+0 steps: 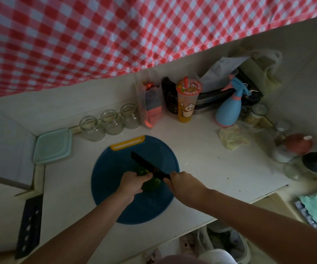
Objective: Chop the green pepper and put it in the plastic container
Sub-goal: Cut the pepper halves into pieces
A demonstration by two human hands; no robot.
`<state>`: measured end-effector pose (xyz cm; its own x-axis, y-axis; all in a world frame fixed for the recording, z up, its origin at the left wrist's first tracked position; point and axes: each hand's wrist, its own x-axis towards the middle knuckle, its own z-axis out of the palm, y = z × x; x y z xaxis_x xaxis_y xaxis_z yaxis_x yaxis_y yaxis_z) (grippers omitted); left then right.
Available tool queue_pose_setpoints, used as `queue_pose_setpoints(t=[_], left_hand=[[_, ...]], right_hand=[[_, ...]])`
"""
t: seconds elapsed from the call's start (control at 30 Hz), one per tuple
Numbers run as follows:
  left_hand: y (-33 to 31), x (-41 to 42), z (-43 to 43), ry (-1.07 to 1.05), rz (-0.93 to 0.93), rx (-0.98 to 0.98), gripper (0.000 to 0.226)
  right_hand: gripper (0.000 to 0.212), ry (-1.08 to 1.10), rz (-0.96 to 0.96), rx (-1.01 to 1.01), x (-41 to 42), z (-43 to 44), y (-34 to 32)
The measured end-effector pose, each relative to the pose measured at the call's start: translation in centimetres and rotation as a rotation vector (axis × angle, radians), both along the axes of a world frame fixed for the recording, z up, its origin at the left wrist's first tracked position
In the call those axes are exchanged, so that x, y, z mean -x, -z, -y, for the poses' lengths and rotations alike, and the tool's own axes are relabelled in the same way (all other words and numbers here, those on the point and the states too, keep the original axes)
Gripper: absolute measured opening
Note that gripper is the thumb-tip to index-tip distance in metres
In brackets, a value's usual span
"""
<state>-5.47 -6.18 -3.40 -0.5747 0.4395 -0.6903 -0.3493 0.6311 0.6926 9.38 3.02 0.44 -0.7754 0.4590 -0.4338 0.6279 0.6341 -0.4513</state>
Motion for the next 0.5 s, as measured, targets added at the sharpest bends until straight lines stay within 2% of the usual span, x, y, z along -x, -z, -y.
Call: queue_pose_setpoints(t=[0.23,0.43,0.5], left_hand=[[-0.5,0.0,-0.1,0.021,-0.009,0.002,0.028],[-0.5,0.2,-0.1,0.017,0.002,0.011,0.041],[-0.4,0.3,-0.1,0.021,0.007,0.013,0.043]], right_hand=[[0.035,-0.034,0.022,0.081,1.8,-0.6,-1.5],[0.029,-0.170,0.143,0.032,3.3,-0.6,-2.9],[0.030,-0.132,0.173,0.085,3.4,-0.3,-3.7]])
